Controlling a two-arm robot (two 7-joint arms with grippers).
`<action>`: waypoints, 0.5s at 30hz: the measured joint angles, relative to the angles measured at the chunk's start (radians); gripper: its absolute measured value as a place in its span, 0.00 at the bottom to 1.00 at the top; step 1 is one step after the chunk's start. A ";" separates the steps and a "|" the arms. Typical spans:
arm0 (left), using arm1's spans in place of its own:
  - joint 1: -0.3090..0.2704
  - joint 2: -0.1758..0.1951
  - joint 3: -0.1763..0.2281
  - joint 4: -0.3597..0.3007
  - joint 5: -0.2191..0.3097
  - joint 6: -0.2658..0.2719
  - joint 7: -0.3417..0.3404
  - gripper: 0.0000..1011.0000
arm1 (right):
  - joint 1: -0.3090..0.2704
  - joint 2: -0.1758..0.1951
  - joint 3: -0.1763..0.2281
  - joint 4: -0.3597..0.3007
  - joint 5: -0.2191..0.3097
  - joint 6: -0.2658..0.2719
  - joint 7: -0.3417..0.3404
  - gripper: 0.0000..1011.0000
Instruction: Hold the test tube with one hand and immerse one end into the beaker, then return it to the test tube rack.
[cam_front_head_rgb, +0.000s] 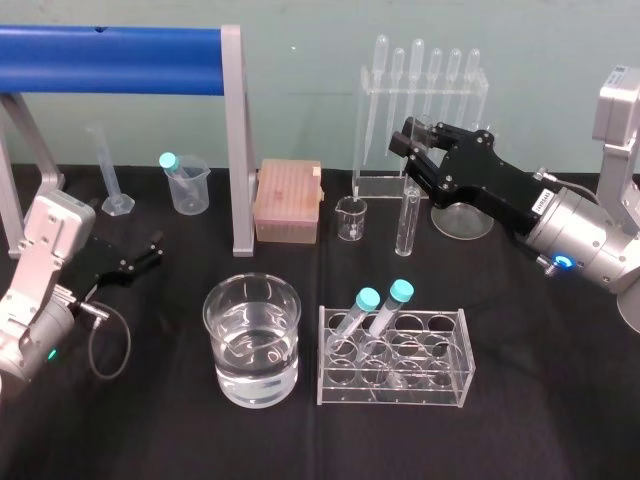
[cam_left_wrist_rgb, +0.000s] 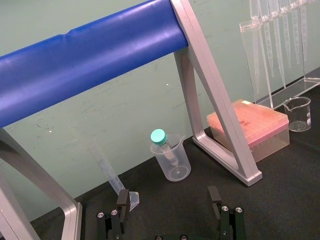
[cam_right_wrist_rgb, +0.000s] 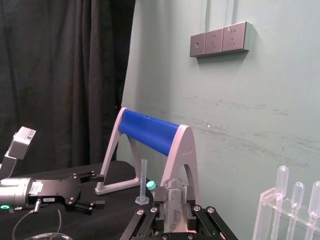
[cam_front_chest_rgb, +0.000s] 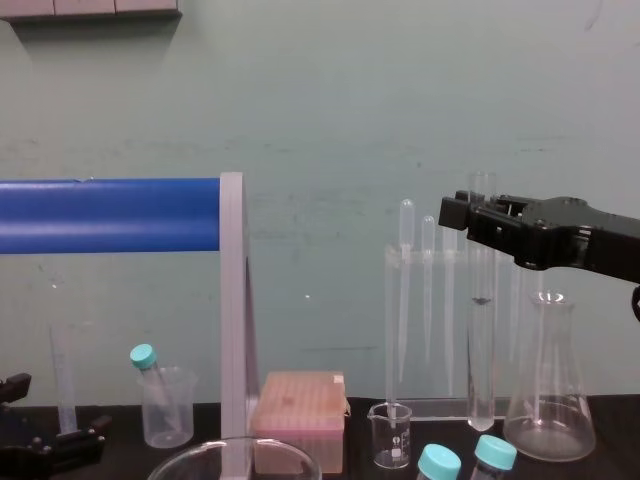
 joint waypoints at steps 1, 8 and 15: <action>0.000 0.000 0.000 0.000 0.000 0.000 0.000 0.99 | 0.000 0.000 0.000 0.000 0.000 0.000 0.000 0.23; 0.000 0.000 0.000 0.000 0.000 0.000 0.000 0.99 | -0.001 0.001 0.001 -0.001 0.001 0.000 0.000 0.23; 0.000 0.000 0.000 0.000 0.000 0.000 0.000 0.99 | -0.001 0.001 0.001 -0.002 0.001 0.000 0.000 0.23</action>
